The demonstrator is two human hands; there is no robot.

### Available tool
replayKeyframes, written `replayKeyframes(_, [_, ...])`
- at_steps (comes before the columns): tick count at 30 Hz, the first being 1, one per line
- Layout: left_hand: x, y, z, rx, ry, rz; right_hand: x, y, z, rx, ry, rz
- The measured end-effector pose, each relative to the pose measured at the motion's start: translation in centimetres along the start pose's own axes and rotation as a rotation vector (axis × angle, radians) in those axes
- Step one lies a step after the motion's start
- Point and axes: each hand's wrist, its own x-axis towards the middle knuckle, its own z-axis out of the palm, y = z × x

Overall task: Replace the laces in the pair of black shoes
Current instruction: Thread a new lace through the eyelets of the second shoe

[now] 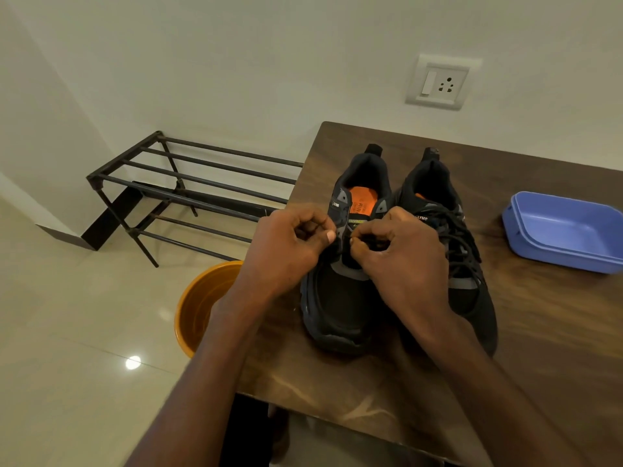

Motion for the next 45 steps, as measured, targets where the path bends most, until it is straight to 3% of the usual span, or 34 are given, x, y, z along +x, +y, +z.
replayKeyframes(4, [0.0,0.0,0.1,-0.036,-0.008,0.019,-0.1,-0.1,0.1,-0.056,0.011,0.017])
replayKeyframes(10, [-0.1,0.1,0.3,-0.075,-0.014,0.010,0.0,0.2,0.5,0.096,-0.010,0.035])
replayKeyframes(16, [-0.1,1.0,0.4,-0.032,0.011,0.090,-0.4,-0.3,-0.2,-0.167,-0.006,-0.133])
replayKeyframes(18, [0.2,1.8,-0.2,-0.239,0.084,0.138,-0.4,-0.3,-0.7,-0.203,-0.066,-0.221])
replayKeyframes(21, [0.4,2.9,-1.5,-0.747,0.221,0.087,0.0,0.3,-1.0,-0.192,-0.166,-0.233])
replayKeyframes(23, [0.5,2.3,-1.5,-0.600,0.294,0.066,0.3,0.8,-1.0,-0.181,-0.177,-0.239])
replayKeyframes(26, [0.4,0.6,0.2,0.054,0.104,0.136,0.4,1.2,-1.1,-0.142,-0.175,-0.245])
replayKeyframes(28, [0.5,0.2,0.8,0.198,0.045,0.167,0.5,1.2,-1.2,-0.122,-0.177,-0.243])
replayKeyframes(31, [0.6,0.8,0.9,0.115,0.111,0.172,0.6,1.3,-1.2,-0.112,-0.180,-0.240])
replayKeyframes(35, [0.4,2.9,-0.5,-0.774,0.280,-0.031,0.8,1.4,-1.4,-0.114,-0.197,-0.246])
replayKeyframes(36, [0.3,2.9,-0.5,-0.755,0.294,-0.041,0.8,1.4,-1.5,-0.117,-0.197,-0.247])
replayKeyframes(37, [0.3,2.8,-0.4,-0.592,0.271,-0.027,0.8,1.4,-1.5,-0.121,-0.196,-0.249])
replayKeyframes(40, [0.3,1.0,0.9,0.062,0.067,0.071,0.7,1.4,-1.4,-0.110,-0.190,-0.257])
replayKeyframes(43, [0.4,0.8,1.5,0.142,0.029,0.098,0.7,1.6,-1.5,-0.098,-0.203,-0.252])
replayKeyframes(45, [0.5,1.7,1.2,-0.099,0.151,0.062,0.8,1.6,-1.6,-0.098,-0.212,-0.249])
